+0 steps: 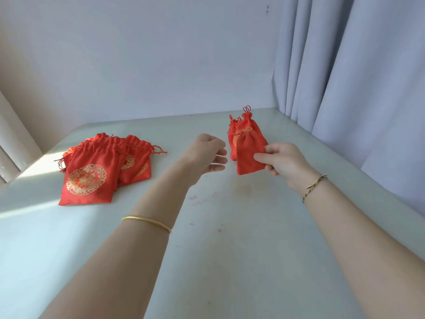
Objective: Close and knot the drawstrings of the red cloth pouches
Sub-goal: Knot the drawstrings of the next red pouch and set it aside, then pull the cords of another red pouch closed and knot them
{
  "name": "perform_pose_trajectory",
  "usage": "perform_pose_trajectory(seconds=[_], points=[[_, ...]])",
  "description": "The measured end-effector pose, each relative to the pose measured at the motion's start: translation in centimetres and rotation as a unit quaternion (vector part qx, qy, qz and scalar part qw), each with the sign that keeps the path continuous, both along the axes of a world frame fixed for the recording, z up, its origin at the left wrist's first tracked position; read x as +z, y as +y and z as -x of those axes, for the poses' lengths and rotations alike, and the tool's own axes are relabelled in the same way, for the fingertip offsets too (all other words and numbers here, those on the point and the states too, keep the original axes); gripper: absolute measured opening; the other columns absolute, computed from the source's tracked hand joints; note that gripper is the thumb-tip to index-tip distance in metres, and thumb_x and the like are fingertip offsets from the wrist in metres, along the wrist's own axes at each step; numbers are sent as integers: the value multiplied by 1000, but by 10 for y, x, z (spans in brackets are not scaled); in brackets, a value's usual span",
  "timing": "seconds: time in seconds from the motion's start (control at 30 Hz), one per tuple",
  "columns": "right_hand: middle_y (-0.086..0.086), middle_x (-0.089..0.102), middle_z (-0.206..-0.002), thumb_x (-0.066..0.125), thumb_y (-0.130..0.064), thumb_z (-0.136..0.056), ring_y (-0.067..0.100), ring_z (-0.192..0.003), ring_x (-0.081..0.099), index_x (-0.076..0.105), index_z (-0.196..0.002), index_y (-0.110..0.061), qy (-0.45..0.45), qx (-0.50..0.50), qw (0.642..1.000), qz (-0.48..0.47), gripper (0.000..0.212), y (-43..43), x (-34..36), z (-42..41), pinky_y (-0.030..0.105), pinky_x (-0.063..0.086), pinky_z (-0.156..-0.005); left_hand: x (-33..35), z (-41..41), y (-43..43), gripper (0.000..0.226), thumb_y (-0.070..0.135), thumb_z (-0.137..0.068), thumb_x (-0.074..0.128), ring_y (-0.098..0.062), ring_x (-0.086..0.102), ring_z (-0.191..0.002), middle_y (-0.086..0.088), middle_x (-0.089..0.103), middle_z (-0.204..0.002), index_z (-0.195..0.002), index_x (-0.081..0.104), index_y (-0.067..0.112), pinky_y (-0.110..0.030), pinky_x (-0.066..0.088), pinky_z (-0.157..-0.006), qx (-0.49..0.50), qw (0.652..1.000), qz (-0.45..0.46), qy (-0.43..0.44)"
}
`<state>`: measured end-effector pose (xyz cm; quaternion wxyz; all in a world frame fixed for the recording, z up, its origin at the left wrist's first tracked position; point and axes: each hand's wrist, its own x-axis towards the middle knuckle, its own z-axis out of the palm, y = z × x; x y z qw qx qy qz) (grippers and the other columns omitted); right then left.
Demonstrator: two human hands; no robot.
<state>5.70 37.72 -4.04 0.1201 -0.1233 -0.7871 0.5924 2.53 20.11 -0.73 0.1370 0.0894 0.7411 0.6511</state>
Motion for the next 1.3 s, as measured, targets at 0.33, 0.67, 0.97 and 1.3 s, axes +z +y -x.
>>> perform_pose_trajectory(seconds=[0.33, 0.67, 0.97, 1.3], points=[[15, 61, -92, 71, -16, -73, 40, -77, 62, 52, -94, 3, 28, -136, 982, -127, 34, 8, -25, 47, 45, 53, -73, -34, 11, 39, 31, -2, -92, 43, -22, 55, -101, -13, 49, -114, -122, 48, 1, -35, 54, -79, -33, 998, 42, -27], [14, 38, -124, 65, -8, -81, 25, -80, 50, 41, -117, -3, 108, -170, 958, -204, 43, -24, -14, 19, 25, 37, -71, -31, 7, -1, 15, 12, -93, 48, -14, 61, -77, -6, 53, -98, -107, 50, 7, -28, 53, -66, 71, 997, 26, 15], [5, 38, -110, 54, -12, -88, 8, -66, 42, 43, -116, -5, 130, 8, 972, -194, 31, -148, -6, 25, 27, 39, -75, -28, 17, -127, 36, 9, -87, 48, -32, 34, -124, -12, 40, -132, -123, 52, 12, -39, 33, -98, 407, 867, 232, 171], [3, 37, -107, 53, -15, -85, 38, -83, 62, 42, -113, -10, 47, 100, 985, -133, 30, -201, -18, 32, 49, 53, -78, -35, 39, -207, 38, 26, -93, 46, -34, 37, -126, -13, 47, -133, -128, 45, 10, -47, 28, -99, 449, 823, 332, 98]])
